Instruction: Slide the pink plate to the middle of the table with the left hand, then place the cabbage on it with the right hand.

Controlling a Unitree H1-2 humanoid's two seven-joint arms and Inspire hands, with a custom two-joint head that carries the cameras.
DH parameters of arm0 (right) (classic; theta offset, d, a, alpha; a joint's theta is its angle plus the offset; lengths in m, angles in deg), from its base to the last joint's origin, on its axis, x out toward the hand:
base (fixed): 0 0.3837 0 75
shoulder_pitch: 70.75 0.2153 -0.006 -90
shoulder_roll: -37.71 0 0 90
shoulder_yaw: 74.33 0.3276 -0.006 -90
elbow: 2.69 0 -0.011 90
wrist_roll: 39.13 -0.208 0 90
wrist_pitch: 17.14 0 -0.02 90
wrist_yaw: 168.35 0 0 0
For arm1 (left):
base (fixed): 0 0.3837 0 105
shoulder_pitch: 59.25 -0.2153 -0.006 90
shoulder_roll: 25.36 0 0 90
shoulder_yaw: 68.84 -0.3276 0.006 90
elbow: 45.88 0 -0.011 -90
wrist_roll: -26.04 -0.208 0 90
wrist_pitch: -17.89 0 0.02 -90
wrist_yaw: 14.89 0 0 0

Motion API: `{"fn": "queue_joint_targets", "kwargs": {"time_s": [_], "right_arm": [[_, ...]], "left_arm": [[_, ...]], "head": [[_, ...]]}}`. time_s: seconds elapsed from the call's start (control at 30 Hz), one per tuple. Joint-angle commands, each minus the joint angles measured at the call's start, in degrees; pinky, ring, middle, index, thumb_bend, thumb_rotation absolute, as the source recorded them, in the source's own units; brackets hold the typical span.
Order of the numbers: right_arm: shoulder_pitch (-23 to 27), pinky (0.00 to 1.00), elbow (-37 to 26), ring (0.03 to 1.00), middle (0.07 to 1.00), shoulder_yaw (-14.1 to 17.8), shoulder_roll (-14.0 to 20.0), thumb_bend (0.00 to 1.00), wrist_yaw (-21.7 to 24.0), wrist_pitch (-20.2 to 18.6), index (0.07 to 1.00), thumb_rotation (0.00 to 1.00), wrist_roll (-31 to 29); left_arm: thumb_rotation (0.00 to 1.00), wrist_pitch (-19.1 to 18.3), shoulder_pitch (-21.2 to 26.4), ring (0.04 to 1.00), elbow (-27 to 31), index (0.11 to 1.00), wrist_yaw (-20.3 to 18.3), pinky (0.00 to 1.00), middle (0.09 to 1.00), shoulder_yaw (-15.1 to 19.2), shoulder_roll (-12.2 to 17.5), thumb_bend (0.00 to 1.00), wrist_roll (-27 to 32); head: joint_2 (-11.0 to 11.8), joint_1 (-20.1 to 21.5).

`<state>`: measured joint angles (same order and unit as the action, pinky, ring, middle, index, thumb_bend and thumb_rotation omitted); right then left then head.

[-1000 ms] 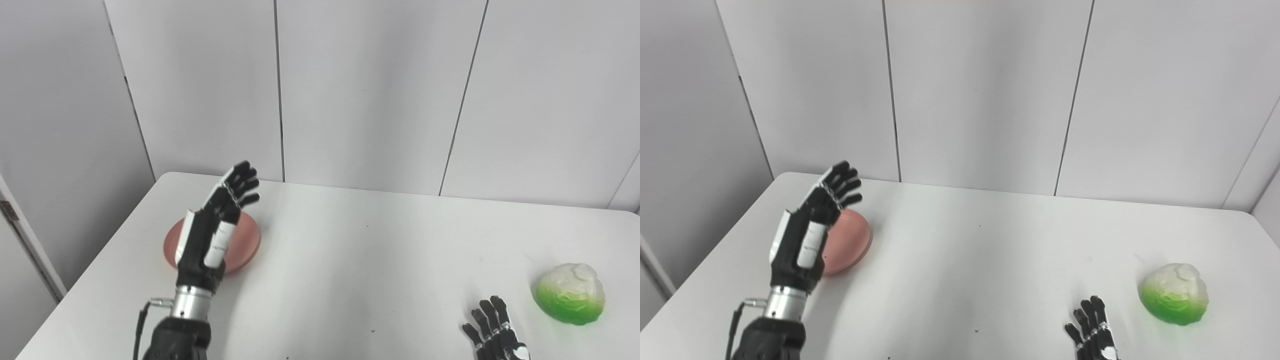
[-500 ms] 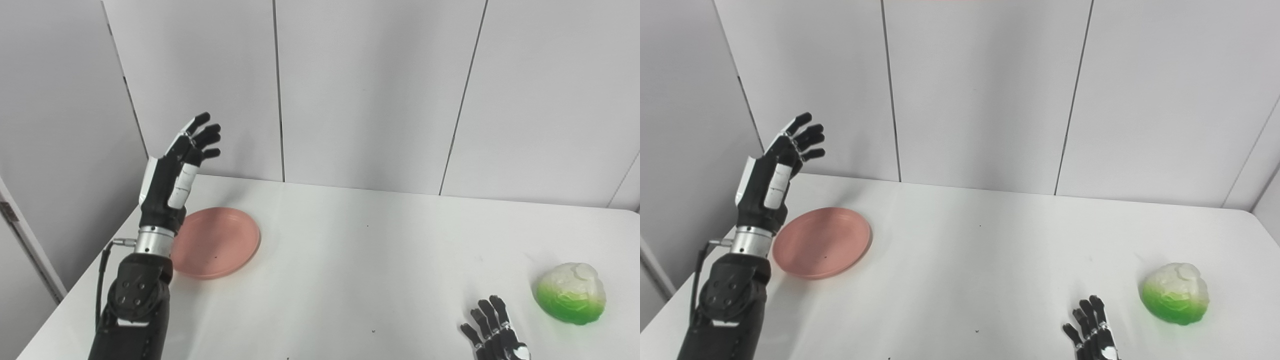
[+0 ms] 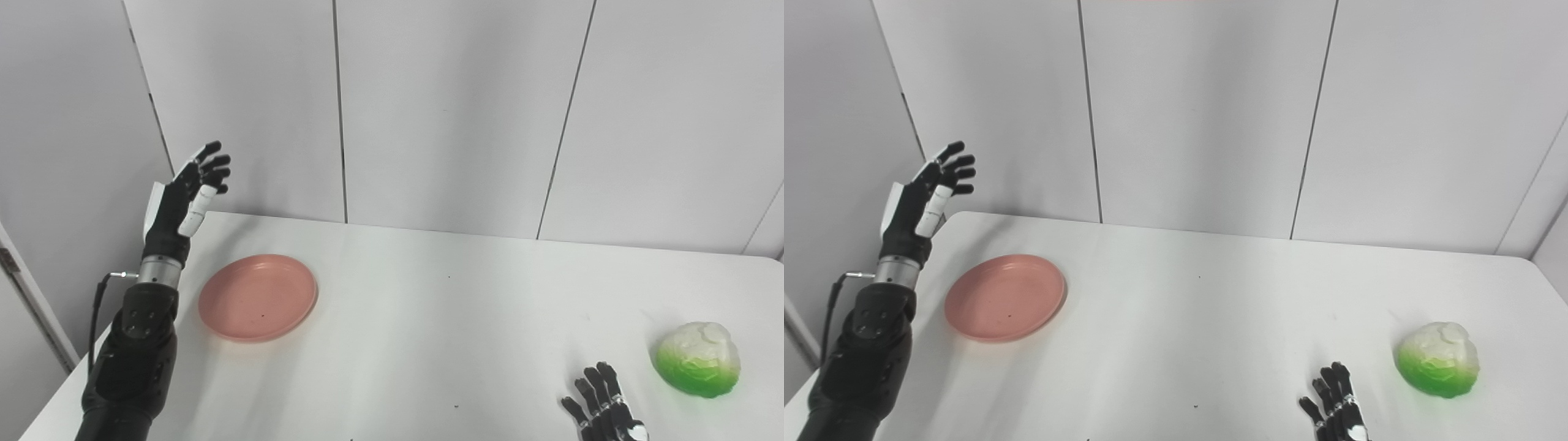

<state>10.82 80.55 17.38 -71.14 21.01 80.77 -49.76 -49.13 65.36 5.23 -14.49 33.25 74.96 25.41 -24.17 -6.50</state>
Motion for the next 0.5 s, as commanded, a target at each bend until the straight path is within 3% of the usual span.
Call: {"fn": "queue_joint_targets", "kwargs": {"time_s": [0.0,0.1,0.2,0.37,0.47], "right_arm": [[-5.6,0.89,2.1,0.954,0.956,-0.8,1.6,0.85,0.1,-3.4,0.964,1.00,0.1],[-5.7,0.89,1.9,0.952,0.951,-0.7,1.7,0.86,0.2,-3.6,0.957,1.00,-0.1],[-5.7,0.89,1.8,0.952,0.950,-0.8,1.8,0.86,0.3,-3.6,0.957,1.00,-0.1],[-5.8,0.88,1.5,0.948,0.946,-0.8,1.9,0.87,0.3,-4.0,0.958,1.00,-0.1],[-5.8,0.88,1.4,0.942,0.941,-0.7,2.0,0.87,0.3,-4.2,0.955,1.00,-0.2]], "left_arm": [[0.87,3.5,3.2,0.808,-1.1,0.820,1.8,0.76,0.817,0.2,2.1,0.96,-0.7],[0.86,3.9,3.4,0.811,-5.8,0.821,3.0,0.75,0.826,0.0,3.1,0.90,-1.2],[0.85,3.9,4.1,0.812,-10.1,0.823,3.1,0.76,0.835,-0.1,4.0,0.89,-0.7],[0.83,3.9,6.0,0.817,-16.5,0.817,0.2,0.75,0.833,1.6,4.0,0.99,3.6],[0.85,3.3,6.6,0.811,-19.1,0.824,-3.0,0.76,0.832,4.8,2.6,0.98,9.7]], "head": [[-0.3,0.1],[-0.5,0.1],[-0.8,0.2],[-1.0,0.3],[-1.2,0.1]]}}
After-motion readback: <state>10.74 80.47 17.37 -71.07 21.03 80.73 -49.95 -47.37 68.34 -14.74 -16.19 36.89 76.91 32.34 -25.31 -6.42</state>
